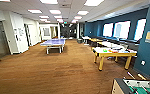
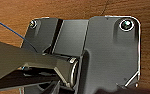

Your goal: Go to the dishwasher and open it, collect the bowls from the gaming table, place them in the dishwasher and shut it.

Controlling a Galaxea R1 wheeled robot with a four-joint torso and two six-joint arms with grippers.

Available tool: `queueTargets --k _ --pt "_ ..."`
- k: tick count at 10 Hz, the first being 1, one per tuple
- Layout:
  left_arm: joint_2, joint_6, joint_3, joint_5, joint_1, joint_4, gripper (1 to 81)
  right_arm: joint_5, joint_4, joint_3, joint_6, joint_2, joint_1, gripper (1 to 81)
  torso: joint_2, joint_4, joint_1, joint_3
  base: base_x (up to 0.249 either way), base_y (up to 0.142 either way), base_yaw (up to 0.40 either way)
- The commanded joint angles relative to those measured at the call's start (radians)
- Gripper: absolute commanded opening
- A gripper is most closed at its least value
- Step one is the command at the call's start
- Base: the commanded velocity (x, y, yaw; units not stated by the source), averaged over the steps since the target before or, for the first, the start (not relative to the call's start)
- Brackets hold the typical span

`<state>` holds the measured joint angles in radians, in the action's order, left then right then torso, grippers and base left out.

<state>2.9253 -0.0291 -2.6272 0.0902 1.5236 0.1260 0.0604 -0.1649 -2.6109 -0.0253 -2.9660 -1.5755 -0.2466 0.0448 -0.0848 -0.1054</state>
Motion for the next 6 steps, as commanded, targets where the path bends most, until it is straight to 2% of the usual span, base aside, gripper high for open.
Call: queueTargets --k 1,3,6 --pt "-0.009 0.002 0.001 -0.041 -0.062 0.001 81.1 -0.042 -0.004 0.005 -0.001 0.002 0.057 81.1 0.000 0.000 0.000 0.000 0.079 0.068 0.000" --pt "-0.009 0.002 0.001 -0.041 -0.062 0.001 81.1 -0.042 -0.004 0.005 -0.001 0.002 0.056 81.1 0.000 0.000 0.000 0.000 0.079 0.067 0.000" --pt "-0.009 0.002 0.001 -0.041 -0.062 0.001 81.1 -0.042 -0.004 0.005 -0.002 0.002 0.057 81.1 0.000 0.000 0.000 0.000 0.097 0.000 0.000"
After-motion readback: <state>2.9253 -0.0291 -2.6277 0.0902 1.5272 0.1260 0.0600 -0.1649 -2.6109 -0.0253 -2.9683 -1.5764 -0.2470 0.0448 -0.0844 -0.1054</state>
